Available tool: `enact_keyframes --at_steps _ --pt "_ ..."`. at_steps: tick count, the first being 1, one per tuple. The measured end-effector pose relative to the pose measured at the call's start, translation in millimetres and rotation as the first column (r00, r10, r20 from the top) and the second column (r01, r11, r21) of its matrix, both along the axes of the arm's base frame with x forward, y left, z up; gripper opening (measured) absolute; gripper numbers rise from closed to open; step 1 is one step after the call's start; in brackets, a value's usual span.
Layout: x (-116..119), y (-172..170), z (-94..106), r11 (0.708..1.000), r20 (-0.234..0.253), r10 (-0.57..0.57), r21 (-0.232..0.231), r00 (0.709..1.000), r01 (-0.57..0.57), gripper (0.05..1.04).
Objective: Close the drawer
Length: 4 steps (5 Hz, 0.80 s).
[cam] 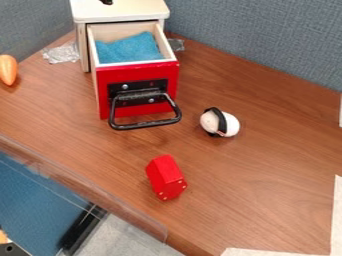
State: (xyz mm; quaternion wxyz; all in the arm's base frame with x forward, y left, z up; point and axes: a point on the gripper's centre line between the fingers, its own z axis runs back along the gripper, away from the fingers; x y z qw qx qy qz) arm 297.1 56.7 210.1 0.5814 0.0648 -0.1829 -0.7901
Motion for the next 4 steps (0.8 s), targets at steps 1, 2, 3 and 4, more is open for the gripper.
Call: enact_keyframes --at_steps 1,2,3,4 --pt "0 0 -9.5 1.000 -0.029 -0.003 -0.008 1.000 0.002 0.999" --pt "-11 -7 -34.0 0.999 -0.063 -0.041 0.007 0.997 0.041 0.999" --pt "-25 -16 -48.5 0.997 -0.076 -0.072 0.033 0.994 0.075 0.999" --pt "-37 -28 -67.3 0.991 -0.093 -0.117 0.057 0.989 0.122 0.999"
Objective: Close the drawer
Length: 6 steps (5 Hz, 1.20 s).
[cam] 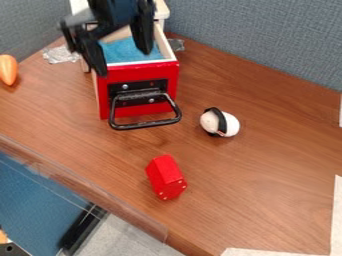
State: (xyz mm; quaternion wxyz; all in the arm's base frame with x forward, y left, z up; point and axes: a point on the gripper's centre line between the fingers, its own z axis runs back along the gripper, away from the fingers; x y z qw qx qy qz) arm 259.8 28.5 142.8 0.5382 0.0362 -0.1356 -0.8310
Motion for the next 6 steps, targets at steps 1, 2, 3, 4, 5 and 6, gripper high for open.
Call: enact_keyframes --at_steps 1,2,3,4,5,6 --pt "-2 -9 -17.6 0.999 0.008 -0.042 0.015 0.999 0.042 0.999" --pt "0 -19 -36.2 0.996 0.011 -0.083 0.043 0.996 0.082 0.999" --pt "2 -27 -53.1 0.994 -0.001 -0.092 0.059 0.996 0.092 0.999" --pt "4 -35 -75.0 0.990 -0.013 -0.114 0.083 0.993 0.115 0.999" --pt "4 -47 -86.8 0.984 -0.005 -0.147 0.099 0.989 0.147 0.999" --pt "7 -50 -99.2 0.982 -0.011 -0.152 0.108 0.988 0.152 0.999"
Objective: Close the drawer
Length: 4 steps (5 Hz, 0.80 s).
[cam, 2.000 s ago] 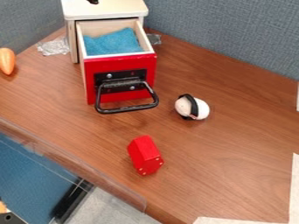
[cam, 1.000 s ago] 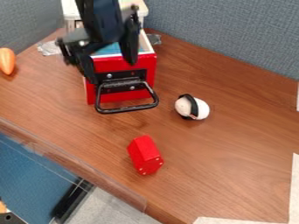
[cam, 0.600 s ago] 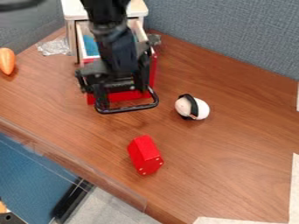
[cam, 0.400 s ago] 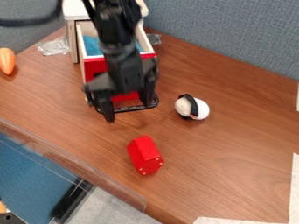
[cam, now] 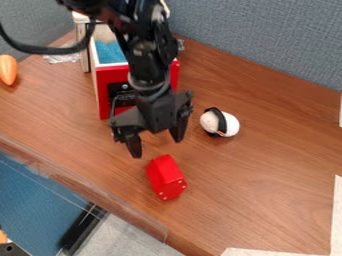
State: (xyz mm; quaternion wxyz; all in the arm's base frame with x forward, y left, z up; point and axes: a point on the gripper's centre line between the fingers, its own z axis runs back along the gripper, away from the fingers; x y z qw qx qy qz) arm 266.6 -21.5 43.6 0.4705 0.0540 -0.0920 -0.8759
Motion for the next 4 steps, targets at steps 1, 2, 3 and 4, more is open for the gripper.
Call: enact_keyframes --at_steps 1,2,3,4 --pt "6 1 -9.8 1.000 -0.010 0.005 0.006 1.000 -0.005 0.999" --pt "21 14 -12.1 0.999 -0.011 0.039 0.009 0.999 -0.039 0.999" --pt "41 24 -12.9 0.996 -0.027 0.087 0.002 0.996 -0.087 0.999" --pt "63 40 -13.3 0.987 -0.040 0.158 -0.007 0.987 -0.158 0.999"
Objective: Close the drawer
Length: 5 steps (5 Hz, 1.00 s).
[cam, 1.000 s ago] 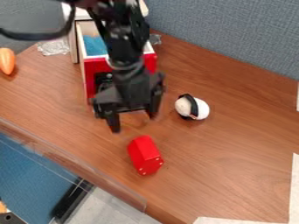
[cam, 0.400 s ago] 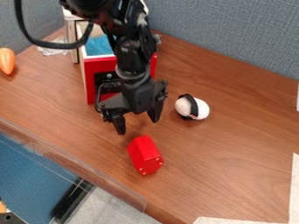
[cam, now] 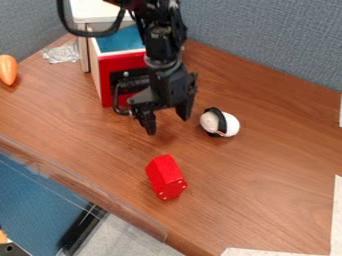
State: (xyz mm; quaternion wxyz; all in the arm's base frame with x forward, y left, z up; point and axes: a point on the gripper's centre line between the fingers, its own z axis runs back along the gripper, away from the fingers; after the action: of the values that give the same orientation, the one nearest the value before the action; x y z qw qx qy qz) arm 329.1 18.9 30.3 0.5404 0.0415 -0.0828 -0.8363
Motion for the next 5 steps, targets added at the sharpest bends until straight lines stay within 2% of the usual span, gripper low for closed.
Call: enact_keyframes --at_steps 1,2,3,5 --pt "16 14 -2.1 0.999 -0.002 0.049 0.012 0.999 -0.049 0.999" --pt "24 21 -2.4 0.997 -0.032 0.064 0.036 0.997 -0.063 1.000" --pt "30 27 1.9 0.995 -0.042 0.084 0.060 0.996 -0.081 1.000" --pt "33 37 7.5 0.988 -0.033 0.122 0.104 0.992 -0.118 1.000"
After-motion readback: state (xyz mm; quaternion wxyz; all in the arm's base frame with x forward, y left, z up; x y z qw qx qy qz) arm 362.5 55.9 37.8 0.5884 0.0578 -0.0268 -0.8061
